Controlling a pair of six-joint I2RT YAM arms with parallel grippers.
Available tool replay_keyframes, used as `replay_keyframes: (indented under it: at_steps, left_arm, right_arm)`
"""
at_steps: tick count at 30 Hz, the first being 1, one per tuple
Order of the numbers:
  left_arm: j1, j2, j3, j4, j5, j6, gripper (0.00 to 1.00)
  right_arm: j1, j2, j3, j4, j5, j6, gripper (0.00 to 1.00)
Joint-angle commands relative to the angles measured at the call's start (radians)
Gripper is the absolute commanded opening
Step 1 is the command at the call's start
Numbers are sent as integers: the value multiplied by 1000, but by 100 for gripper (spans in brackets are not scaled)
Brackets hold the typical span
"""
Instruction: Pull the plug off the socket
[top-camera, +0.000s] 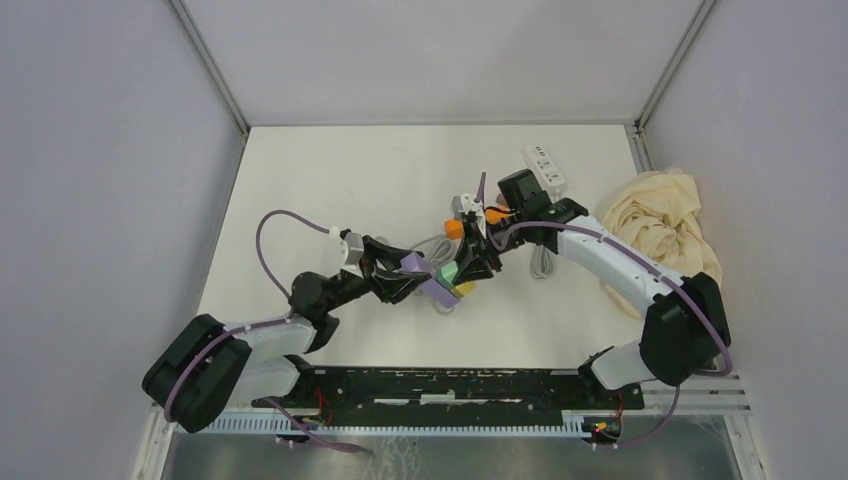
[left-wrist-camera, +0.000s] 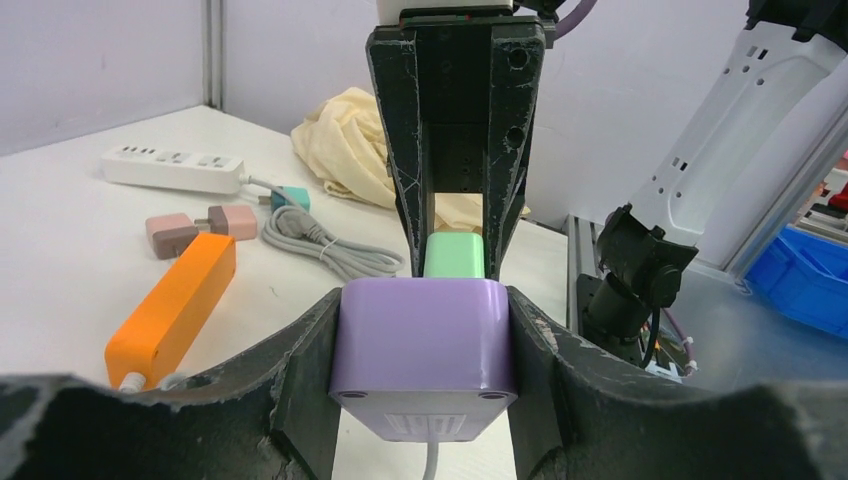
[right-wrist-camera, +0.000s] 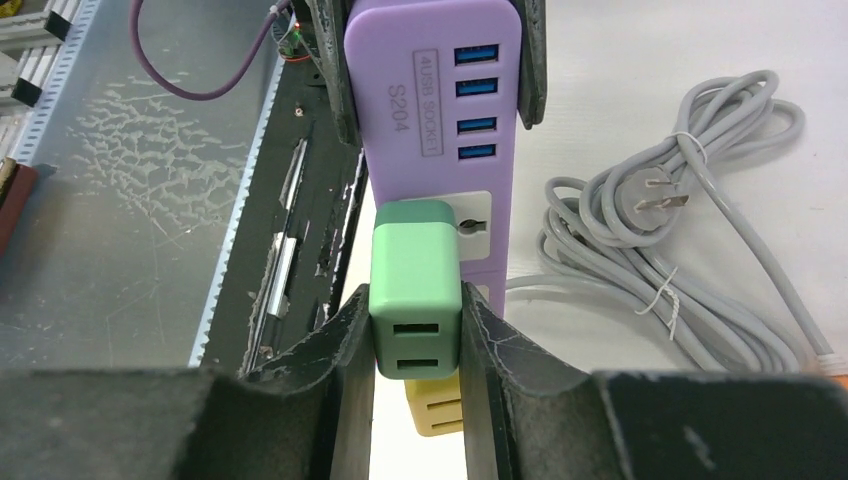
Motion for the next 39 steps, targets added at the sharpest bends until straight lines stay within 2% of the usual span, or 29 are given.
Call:
replay_keyframes:
  at_steps: [1, 3, 6, 8, 9, 12, 15, 21, 25, 28, 32, 36, 39]
  left_arm:
    - [49, 9, 16, 93, -39, -9, 3]
    - [56, 11, 16, 102, -30, -23, 3]
    - [58, 24, 15, 117, -21, -31, 3]
    - [57, 39, 15, 132, -16, -36, 3]
    - [57, 45, 16, 138, -8, -39, 3]
    - [63, 52, 23, 150, 26, -52, 3]
    - [72, 41, 26, 139, 73, -64, 3]
    - [86, -3, 28, 27, 117, -25, 3]
    - [94, -10, 24, 23, 113, -21, 3]
    - [96, -18, 25, 12, 116, -22, 3]
    - [96, -44, 3, -6, 111, -33, 3]
    - [96, -83, -27, 2, 82, -70, 3]
    - [95, -117, -48, 9, 47, -102, 3]
  right_arm:
    - [-19, 25, 69, -44, -41, 31, 0]
    - [-14, -11, 21, 80, 77, 145, 0]
    - [6, -71, -23, 161, 227, 195, 0]
    - [7, -81, -22, 163, 185, 196, 0]
    - [6, -75, -16, 150, 111, 175, 0]
    - [5, -35, 38, -34, -130, 13, 0]
    - [-5, 4, 96, -147, -103, -69, 0]
    - [-13, -4, 76, -45, 87, 59, 0]
    - [-14, -33, 62, -52, -26, 19, 0]
    - [-31, -46, 75, -65, -29, 8, 0]
    - [-129, -46, 77, -34, 86, 66, 0]
    - [-214, -31, 55, 70, 286, 207, 0]
    - [-233, -3, 56, 100, 425, 263, 0]
